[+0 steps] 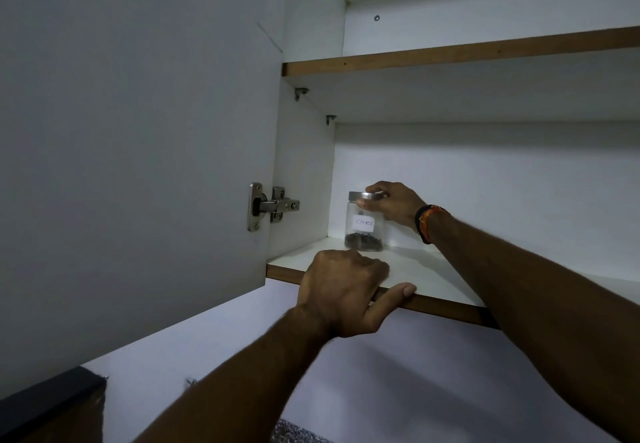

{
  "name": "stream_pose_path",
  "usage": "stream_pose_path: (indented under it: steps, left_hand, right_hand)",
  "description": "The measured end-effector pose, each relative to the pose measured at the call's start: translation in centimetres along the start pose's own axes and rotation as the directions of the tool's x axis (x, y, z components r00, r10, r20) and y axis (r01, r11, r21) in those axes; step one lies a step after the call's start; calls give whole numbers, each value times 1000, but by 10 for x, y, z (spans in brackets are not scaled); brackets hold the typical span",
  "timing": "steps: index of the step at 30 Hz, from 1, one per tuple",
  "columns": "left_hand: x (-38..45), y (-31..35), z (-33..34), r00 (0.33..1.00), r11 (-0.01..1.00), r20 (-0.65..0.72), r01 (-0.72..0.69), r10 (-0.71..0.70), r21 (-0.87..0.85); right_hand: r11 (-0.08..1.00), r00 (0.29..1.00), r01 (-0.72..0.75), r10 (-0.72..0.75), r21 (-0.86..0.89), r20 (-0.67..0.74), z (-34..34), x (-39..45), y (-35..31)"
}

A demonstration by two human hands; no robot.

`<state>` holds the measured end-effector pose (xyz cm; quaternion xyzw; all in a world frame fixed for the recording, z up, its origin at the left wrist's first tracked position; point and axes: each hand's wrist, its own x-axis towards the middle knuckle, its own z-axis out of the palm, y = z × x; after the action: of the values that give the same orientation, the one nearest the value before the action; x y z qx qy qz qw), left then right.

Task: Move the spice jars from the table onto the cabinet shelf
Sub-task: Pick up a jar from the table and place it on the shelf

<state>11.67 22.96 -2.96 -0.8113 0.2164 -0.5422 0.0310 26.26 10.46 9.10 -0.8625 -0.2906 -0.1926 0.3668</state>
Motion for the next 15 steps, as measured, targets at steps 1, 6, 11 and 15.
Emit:
stream_pose_path:
  steps: [1, 6, 11, 15]
  left_hand:
    - [0, 0, 0, 1000, 1000, 2, 2, -2, -3]
    - [0, -1, 1, 1000, 1000, 9, 9, -8, -28]
    - [0, -1, 2, 1000, 999, 17, 16, -15, -34]
    - [0, -2, 2, 1000, 1000, 27, 10, -10, -12]
  right_hand:
    - [1000, 1000, 1, -1, -16, 0, 1, 3, -1]
    - [998, 1000, -8, 10, -70, 20, 9, 13, -4]
    - [997, 1000, 10, -9, -80, 21, 18, 19, -5]
    - [998, 1000, 13, -12, -69, 11, 25, 22, -6]
